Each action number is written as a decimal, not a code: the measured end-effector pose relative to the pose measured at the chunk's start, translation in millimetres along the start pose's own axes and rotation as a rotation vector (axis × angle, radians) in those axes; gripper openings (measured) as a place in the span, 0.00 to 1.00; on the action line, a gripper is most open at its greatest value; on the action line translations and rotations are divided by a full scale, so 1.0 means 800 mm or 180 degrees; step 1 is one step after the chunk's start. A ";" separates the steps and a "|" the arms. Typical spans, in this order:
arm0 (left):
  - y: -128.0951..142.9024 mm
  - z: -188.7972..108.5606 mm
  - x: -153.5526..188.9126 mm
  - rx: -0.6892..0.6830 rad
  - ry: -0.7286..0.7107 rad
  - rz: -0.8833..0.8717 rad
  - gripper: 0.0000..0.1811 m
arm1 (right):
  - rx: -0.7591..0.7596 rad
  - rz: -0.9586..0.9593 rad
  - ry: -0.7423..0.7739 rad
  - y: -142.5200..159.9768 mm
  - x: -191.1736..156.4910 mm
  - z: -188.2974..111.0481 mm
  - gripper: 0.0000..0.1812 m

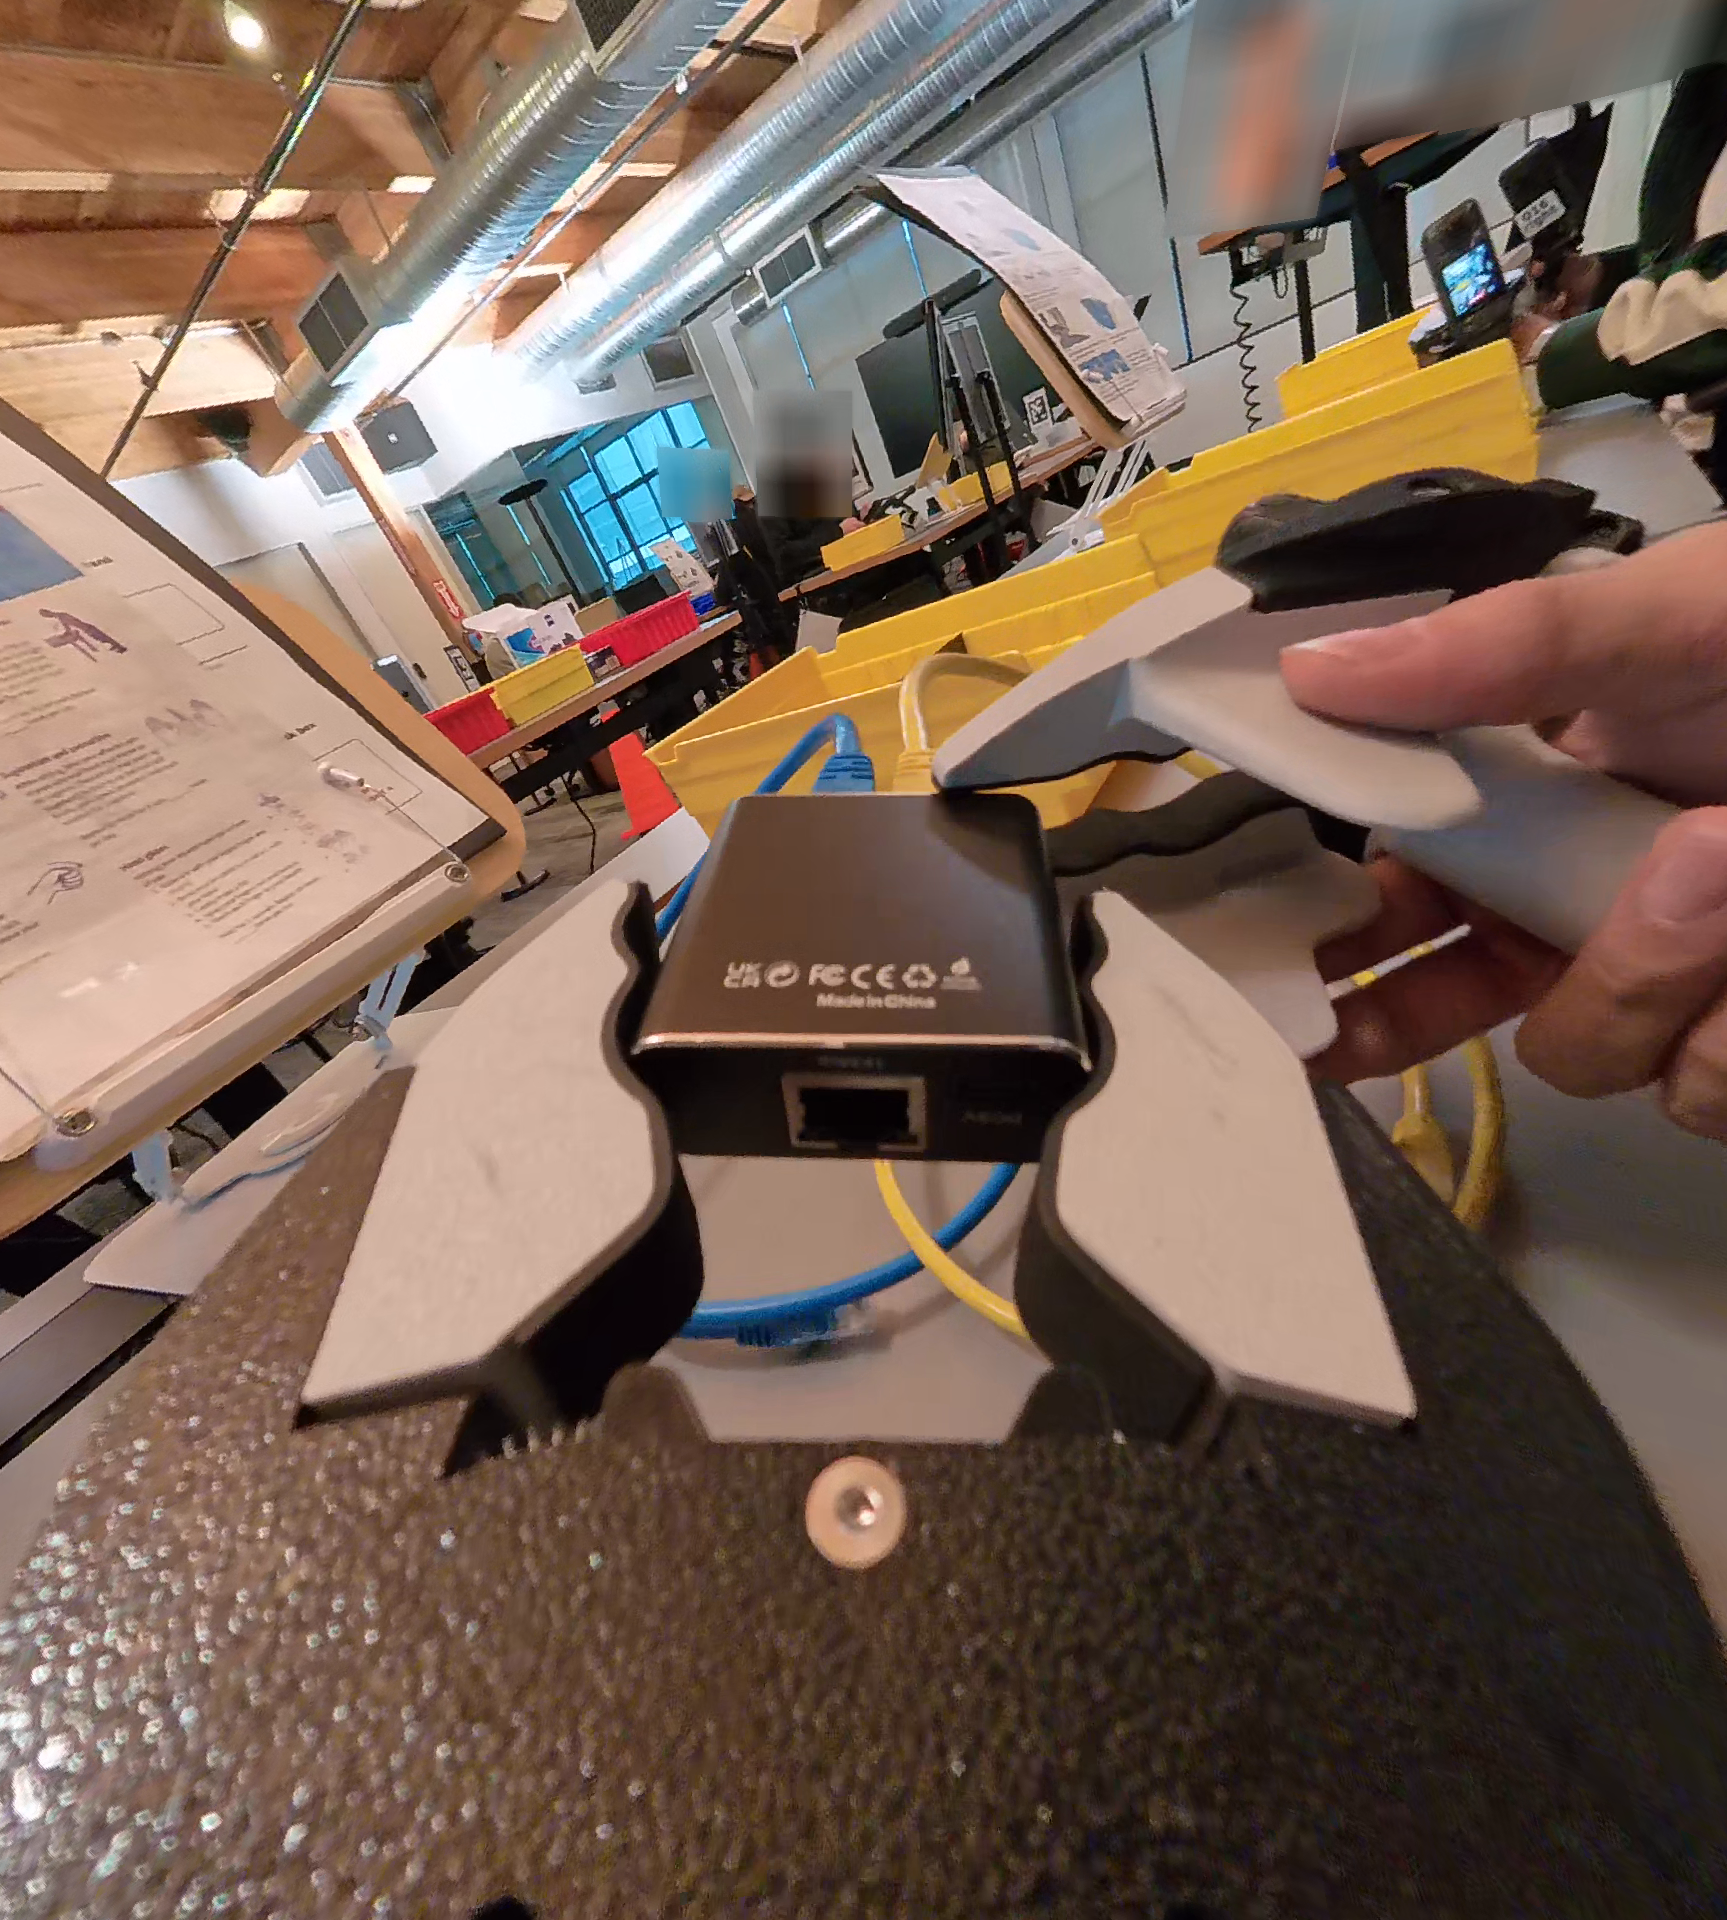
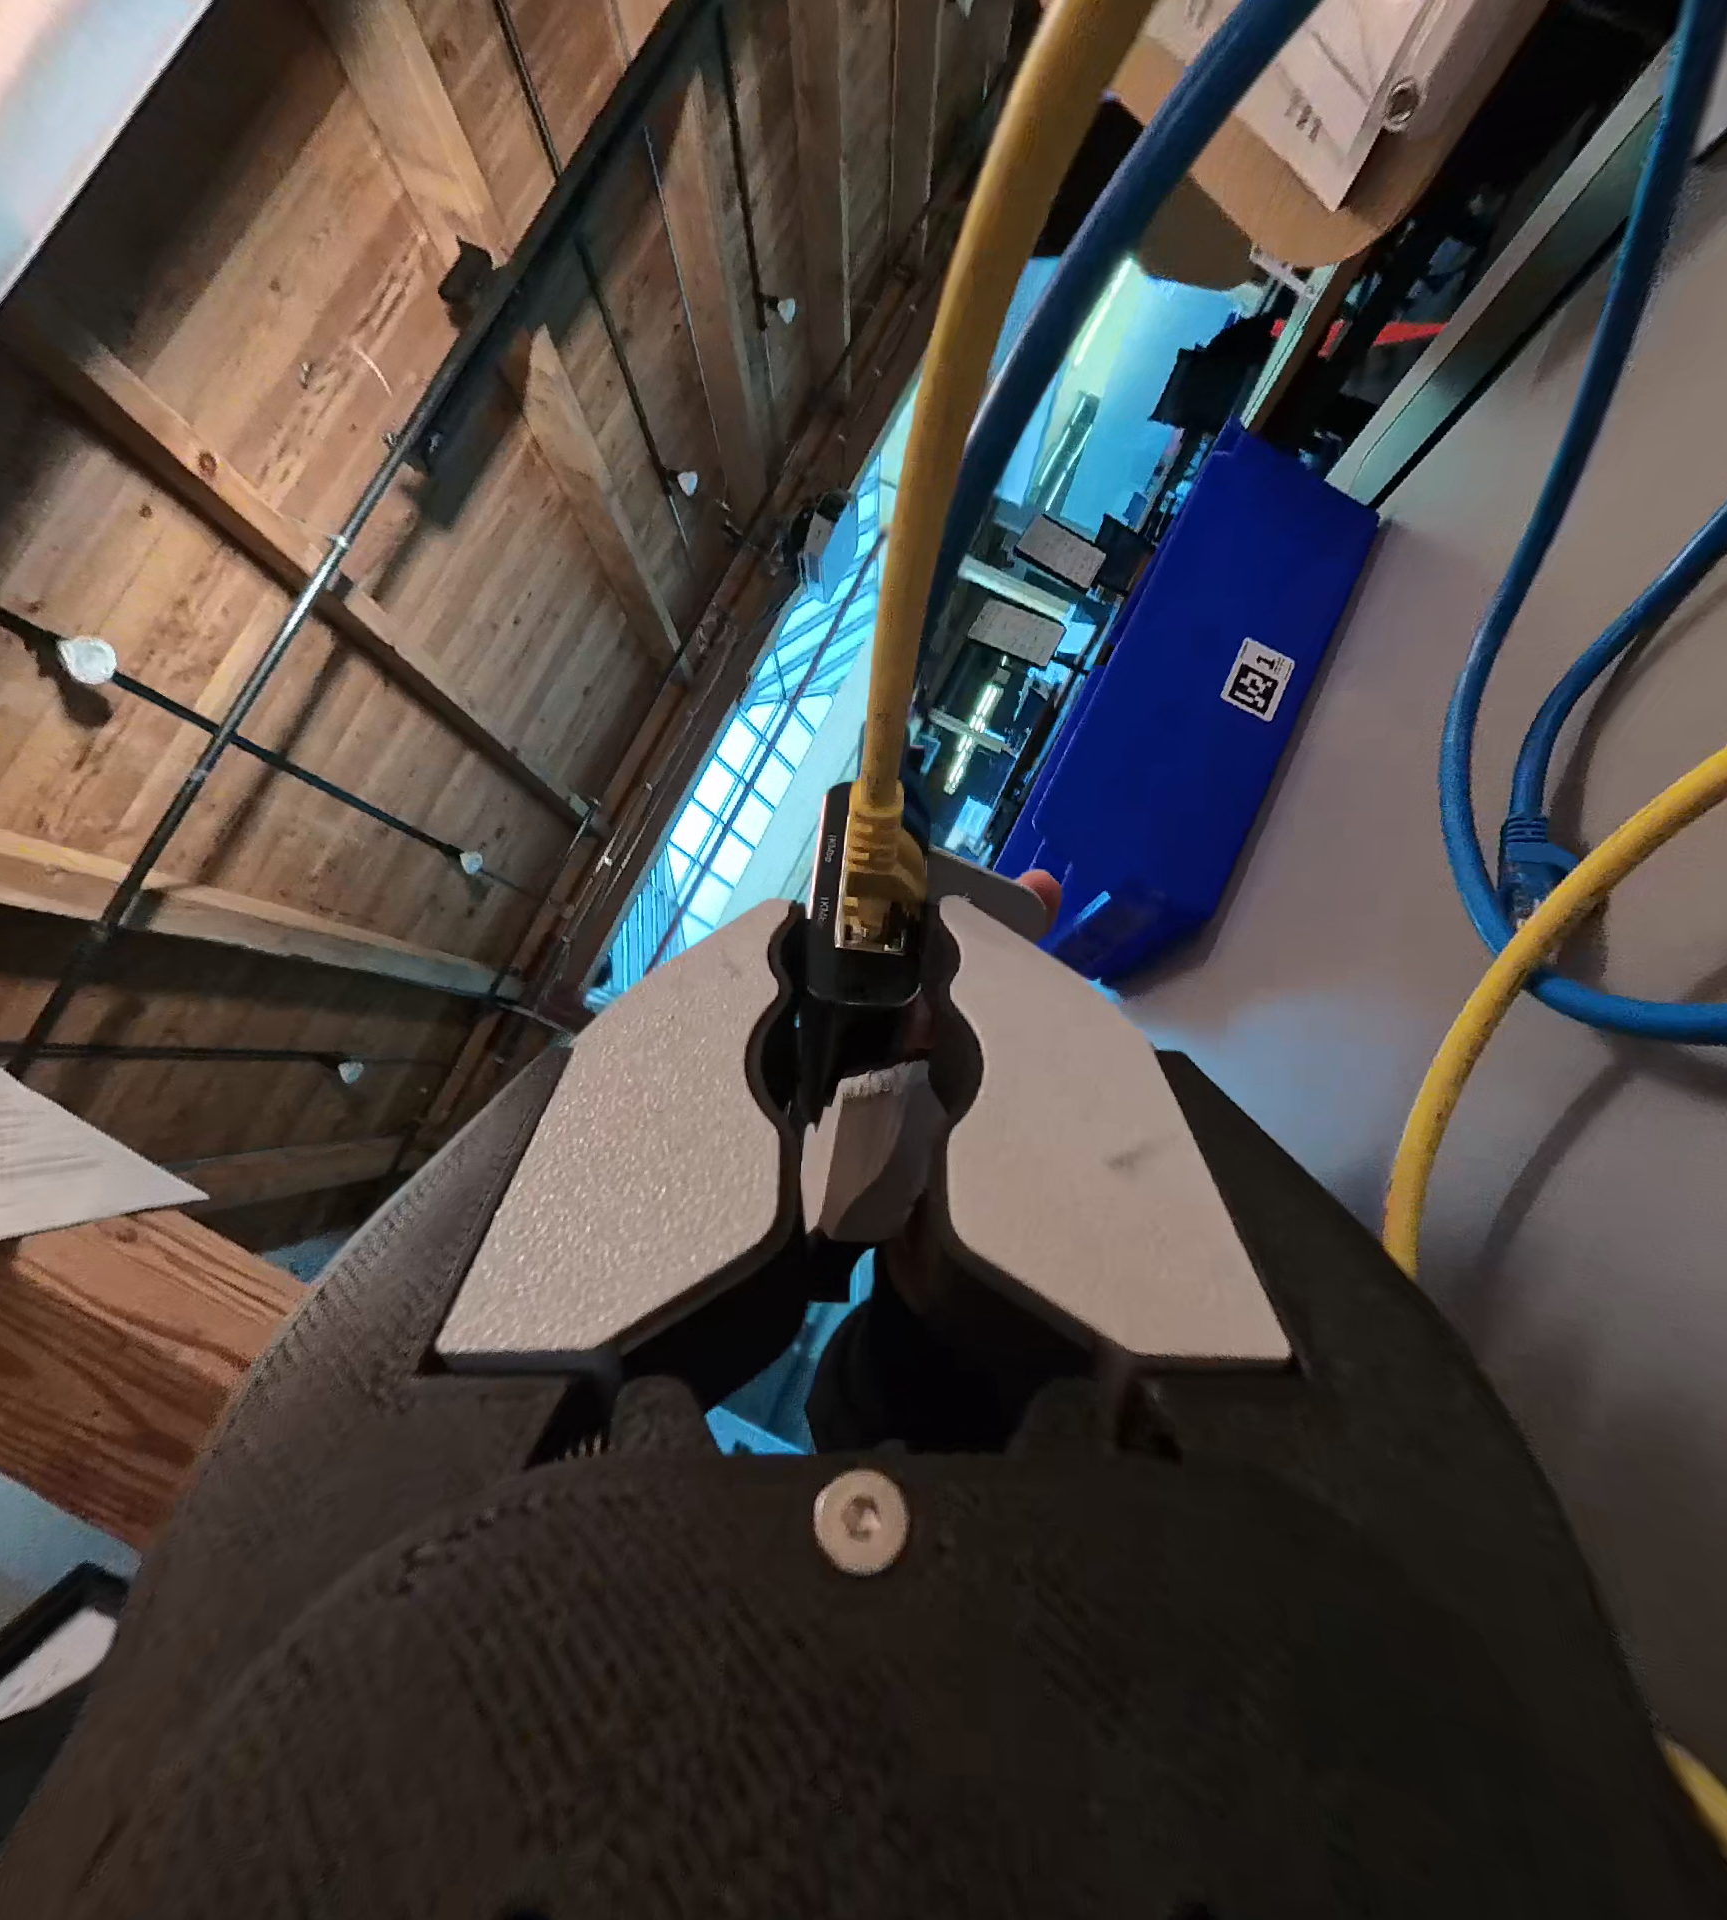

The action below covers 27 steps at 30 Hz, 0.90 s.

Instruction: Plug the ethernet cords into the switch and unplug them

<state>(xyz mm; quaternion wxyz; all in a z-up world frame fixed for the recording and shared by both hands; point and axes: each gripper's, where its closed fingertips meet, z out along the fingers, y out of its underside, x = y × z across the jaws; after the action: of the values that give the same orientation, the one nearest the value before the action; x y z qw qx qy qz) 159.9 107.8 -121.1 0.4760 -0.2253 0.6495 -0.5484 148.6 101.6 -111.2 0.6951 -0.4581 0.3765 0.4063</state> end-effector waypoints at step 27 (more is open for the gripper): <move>0.003 0.002 -0.008 -0.0022 -0.0252 0.0176 0.42 | 0.0280 0.0263 -0.0141 -0.006 0.008 0.007 0.07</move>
<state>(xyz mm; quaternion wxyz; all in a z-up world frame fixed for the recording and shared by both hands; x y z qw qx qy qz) 164.4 112.8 -120.5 0.5155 -0.2305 0.6380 -0.5235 156.5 107.1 -113.9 0.7054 -0.4021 0.3971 0.4278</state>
